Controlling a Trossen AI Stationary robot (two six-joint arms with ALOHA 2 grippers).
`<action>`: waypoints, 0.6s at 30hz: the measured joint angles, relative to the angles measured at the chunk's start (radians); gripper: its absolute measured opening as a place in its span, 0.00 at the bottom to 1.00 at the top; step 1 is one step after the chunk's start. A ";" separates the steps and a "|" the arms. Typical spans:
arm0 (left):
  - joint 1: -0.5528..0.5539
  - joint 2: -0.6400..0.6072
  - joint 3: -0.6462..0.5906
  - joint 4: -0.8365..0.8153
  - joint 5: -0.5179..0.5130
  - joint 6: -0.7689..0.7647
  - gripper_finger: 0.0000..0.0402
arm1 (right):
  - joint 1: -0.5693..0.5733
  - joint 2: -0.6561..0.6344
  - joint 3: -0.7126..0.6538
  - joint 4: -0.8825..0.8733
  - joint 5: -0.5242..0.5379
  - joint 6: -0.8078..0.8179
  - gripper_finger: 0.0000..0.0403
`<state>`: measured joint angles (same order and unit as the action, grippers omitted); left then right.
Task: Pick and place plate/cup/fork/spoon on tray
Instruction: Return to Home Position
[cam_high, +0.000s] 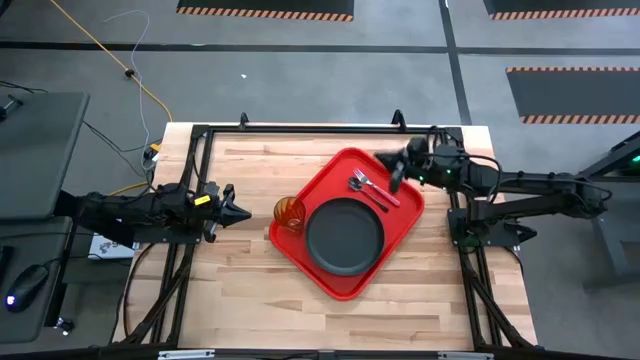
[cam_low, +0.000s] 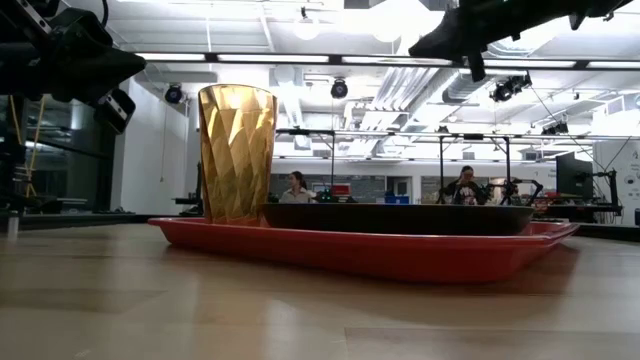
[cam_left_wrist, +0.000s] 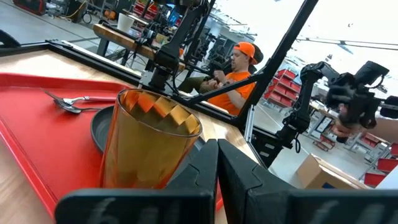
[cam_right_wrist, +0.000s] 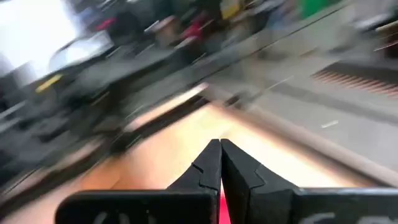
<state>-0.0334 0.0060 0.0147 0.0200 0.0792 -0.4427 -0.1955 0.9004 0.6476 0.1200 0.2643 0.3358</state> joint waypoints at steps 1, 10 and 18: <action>0.000 0.000 0.000 0.000 0.000 0.000 0.00 | 0.000 -0.008 0.000 -0.031 -0.073 0.008 0.00; 0.000 0.000 0.000 0.000 0.000 0.000 0.00 | 0.010 -0.196 -0.019 -0.362 -0.311 0.076 0.00; 0.000 0.000 0.000 0.000 0.000 0.000 0.00 | 0.088 -0.515 -0.185 -0.237 -0.304 0.146 0.00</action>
<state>-0.0337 0.0060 0.0147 0.0200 0.0792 -0.4427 -0.1072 0.3858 0.4630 -0.1173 -0.0396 0.4817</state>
